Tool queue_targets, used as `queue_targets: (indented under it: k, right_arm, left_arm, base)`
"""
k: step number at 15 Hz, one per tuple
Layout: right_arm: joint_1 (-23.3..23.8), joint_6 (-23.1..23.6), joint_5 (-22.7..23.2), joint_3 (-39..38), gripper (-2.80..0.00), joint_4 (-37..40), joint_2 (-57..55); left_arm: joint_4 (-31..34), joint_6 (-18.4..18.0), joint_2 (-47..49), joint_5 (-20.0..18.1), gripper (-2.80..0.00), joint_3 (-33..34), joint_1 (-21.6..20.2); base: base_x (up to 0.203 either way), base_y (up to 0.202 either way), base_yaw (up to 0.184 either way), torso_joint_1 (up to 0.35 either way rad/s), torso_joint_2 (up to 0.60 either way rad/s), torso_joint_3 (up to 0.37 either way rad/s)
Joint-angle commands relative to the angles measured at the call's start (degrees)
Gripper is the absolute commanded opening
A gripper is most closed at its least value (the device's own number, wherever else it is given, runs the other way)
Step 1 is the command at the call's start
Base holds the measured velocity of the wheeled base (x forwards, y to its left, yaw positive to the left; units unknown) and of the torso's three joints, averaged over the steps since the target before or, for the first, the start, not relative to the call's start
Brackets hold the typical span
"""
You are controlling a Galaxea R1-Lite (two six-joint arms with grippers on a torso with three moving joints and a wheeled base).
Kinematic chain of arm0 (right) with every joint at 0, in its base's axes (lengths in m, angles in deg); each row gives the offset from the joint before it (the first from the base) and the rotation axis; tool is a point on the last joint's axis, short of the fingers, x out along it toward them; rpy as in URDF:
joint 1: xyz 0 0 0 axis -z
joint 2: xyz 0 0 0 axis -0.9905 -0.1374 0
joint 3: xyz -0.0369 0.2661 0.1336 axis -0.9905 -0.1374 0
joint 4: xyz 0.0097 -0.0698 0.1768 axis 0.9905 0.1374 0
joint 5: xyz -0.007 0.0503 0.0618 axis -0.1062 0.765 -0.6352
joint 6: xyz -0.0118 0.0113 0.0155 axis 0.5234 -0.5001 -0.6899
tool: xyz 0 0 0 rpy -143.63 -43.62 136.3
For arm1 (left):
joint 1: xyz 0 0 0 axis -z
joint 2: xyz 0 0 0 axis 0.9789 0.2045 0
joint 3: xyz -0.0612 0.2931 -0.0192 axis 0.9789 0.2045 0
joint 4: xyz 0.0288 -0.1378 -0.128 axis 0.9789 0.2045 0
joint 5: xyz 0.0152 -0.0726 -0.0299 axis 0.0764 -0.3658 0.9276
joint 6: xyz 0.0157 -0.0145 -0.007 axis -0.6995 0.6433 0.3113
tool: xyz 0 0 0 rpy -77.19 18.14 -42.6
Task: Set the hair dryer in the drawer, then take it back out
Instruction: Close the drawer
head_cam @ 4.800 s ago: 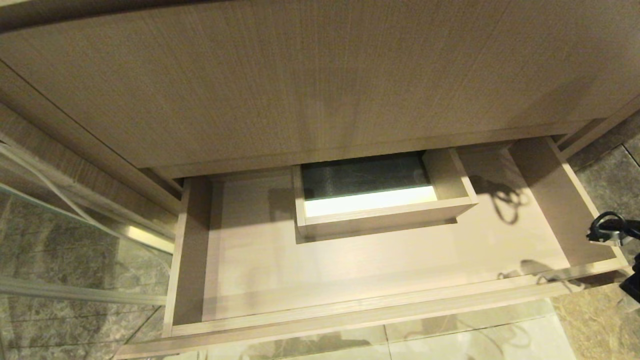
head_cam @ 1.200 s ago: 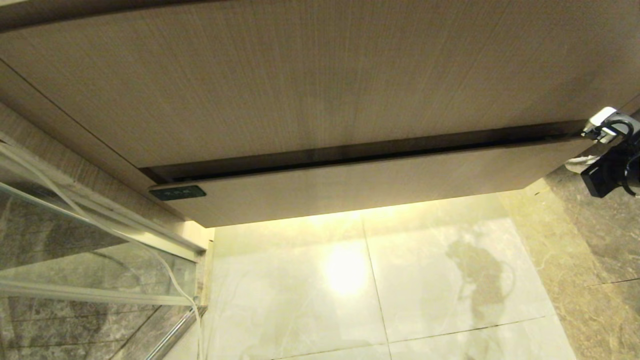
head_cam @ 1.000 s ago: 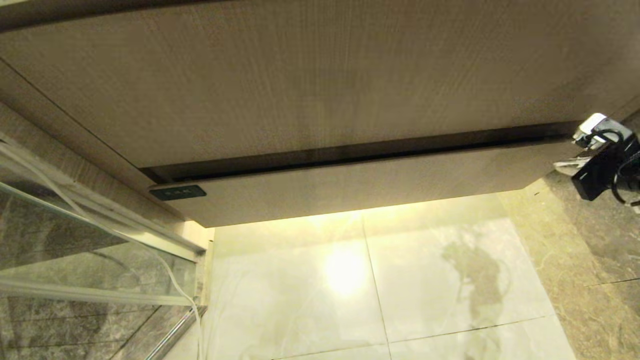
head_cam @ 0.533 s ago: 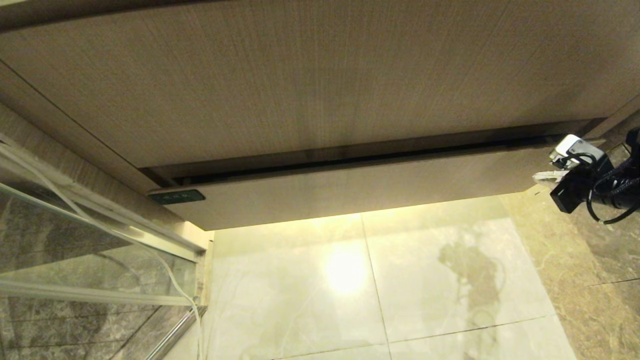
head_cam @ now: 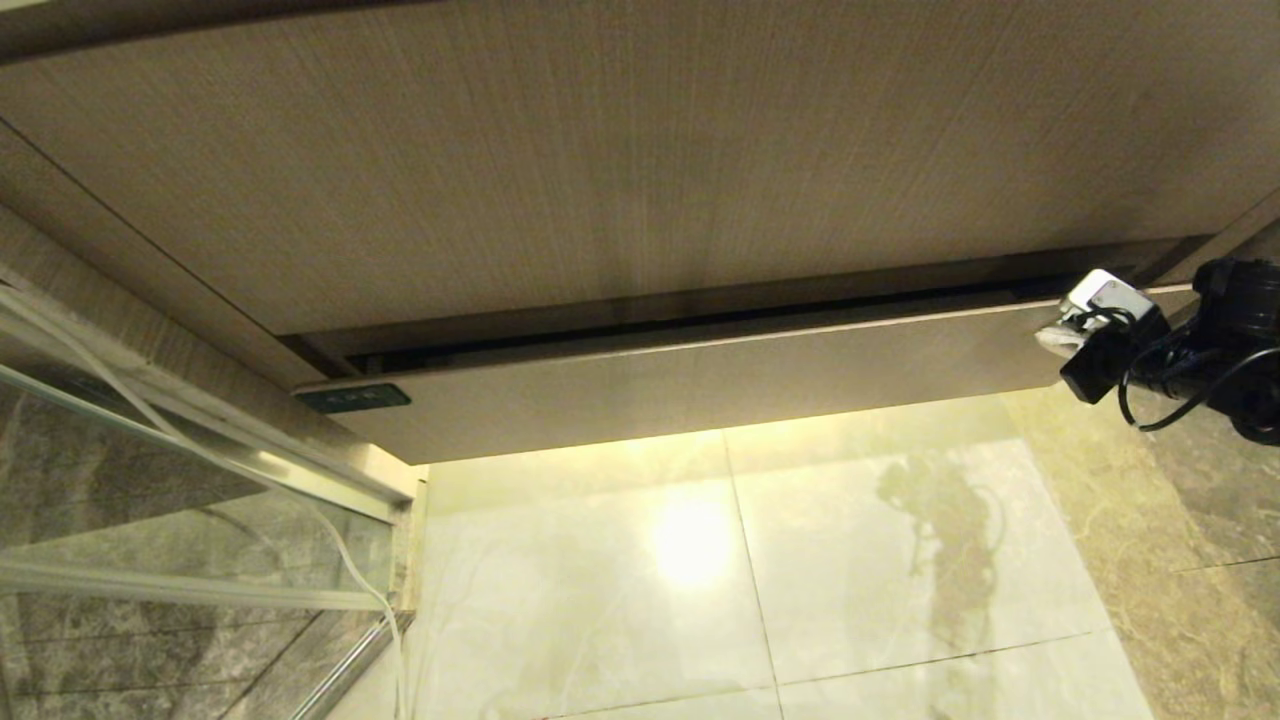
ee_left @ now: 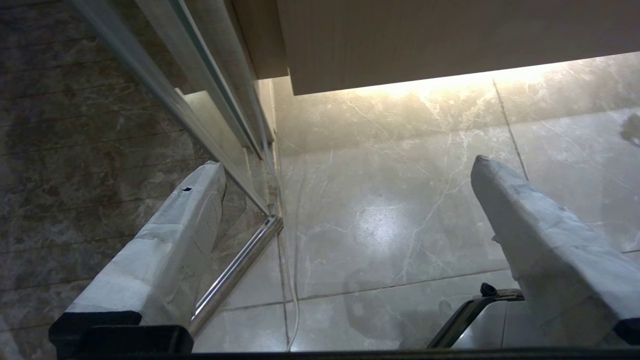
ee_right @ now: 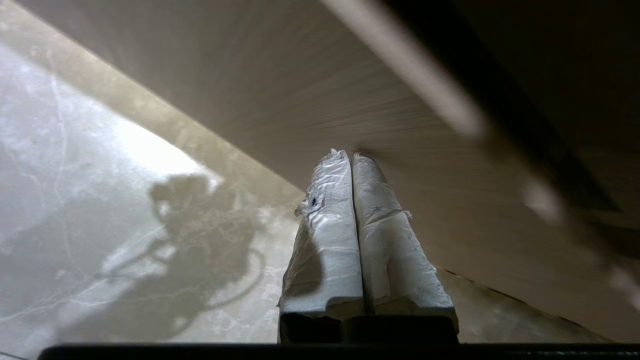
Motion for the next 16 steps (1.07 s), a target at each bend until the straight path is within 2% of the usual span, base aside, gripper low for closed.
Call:
queue_targets:
  k: [1,12,13,16]
  right_arm:
    - [0.07,0.28,0.19,0.06,-2.80,-0.09,-0.93]
    - [0.07,0.28,0.19,0.06,-2.80,-0.09,-0.93]
    - [0.05,-0.74,-0.42,0.77,-2.80,-1.52,-1.48]
    - [0.00,-5.84,-2.97,12.07,-2.80,-18.05,-5.21]
  left_arm:
    - [0.01,0.00,0.00,0.01,0.00,0.00,0.00]
    - [0.01,0.00,0.00,0.01,0.00,0.00,0.00]
    - [0.01,0.00,0.00,0.01,0.00,0.00,0.00]
    - [-0.07,0.00,0.00,0.01,0.00,0.00,0.00]
  base:
    - [0.000,0.000,0.000,0.000,0.00,0.000]
    - [0.000,0.000,0.000,0.000,0.00,0.000]
    - [0.000,0.000,0.000,0.000,0.00,0.000]
    - [0.000,0.000,0.000,0.000,0.00,0.000]
